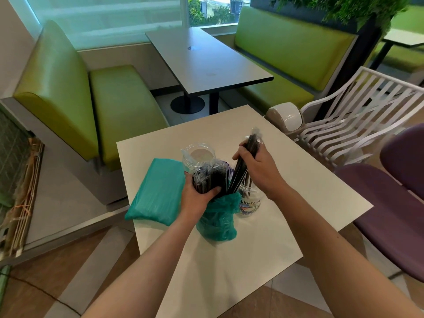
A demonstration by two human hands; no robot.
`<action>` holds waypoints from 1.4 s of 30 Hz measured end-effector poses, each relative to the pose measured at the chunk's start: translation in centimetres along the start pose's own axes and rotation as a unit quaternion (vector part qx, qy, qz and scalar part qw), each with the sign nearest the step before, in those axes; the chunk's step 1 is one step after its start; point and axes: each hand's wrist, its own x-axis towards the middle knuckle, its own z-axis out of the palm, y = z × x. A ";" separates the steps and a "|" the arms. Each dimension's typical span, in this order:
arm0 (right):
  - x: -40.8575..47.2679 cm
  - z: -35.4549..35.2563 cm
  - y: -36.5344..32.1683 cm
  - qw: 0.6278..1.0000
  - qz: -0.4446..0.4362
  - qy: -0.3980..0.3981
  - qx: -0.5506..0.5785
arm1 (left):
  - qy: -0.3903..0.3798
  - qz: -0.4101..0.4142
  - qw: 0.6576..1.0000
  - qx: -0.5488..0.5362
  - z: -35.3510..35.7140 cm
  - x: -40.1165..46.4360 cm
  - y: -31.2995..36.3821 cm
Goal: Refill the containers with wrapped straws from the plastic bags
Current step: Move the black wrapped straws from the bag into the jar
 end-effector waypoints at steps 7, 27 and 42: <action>2.2 -2.5 -3.4 0.996 -0.055 0.071 0.005 | -0.003 -0.012 1.000 -0.002 0.2 0.1 0.3; 4.9 -0.9 6.0 0.954 0.090 0.026 -0.284 | 0.032 -0.050 0.998 0.014 0.6 1.0 -0.8; 4.9 1.7 8.4 0.956 0.167 0.075 -0.228 | 0.033 -0.027 0.999 -0.016 0.2 0.5 -0.5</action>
